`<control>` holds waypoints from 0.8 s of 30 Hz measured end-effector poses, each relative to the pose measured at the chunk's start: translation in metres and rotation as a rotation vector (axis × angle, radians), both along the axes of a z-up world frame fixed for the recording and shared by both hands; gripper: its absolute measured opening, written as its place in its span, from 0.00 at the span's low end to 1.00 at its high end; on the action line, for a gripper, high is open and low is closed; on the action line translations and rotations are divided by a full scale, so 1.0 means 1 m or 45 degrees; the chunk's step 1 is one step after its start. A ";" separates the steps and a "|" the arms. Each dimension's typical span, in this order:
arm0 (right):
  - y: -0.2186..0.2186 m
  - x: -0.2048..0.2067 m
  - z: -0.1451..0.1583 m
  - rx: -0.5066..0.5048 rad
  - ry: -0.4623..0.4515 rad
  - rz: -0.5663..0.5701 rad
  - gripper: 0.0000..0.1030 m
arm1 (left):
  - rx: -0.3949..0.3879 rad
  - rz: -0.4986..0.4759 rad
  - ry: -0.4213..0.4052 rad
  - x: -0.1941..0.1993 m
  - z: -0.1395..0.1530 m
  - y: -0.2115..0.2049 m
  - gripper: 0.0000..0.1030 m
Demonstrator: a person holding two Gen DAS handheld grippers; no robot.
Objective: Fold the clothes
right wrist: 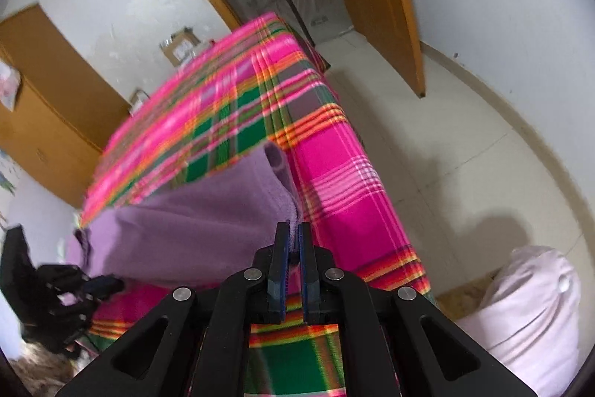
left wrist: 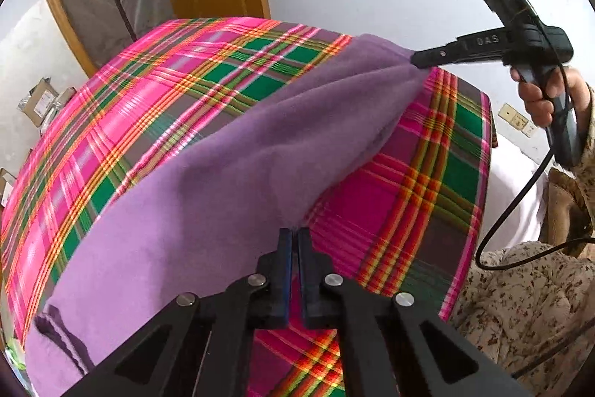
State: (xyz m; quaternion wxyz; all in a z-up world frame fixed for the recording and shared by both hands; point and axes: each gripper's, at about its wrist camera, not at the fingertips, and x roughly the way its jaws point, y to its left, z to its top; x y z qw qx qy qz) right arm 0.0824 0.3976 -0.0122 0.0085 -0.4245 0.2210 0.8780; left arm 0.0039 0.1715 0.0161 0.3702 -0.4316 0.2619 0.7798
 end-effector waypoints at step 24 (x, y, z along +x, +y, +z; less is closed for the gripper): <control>-0.018 -0.051 -0.015 0.105 -0.003 0.230 0.13 | 0.086 -0.030 -0.067 -0.007 0.006 -0.003 0.03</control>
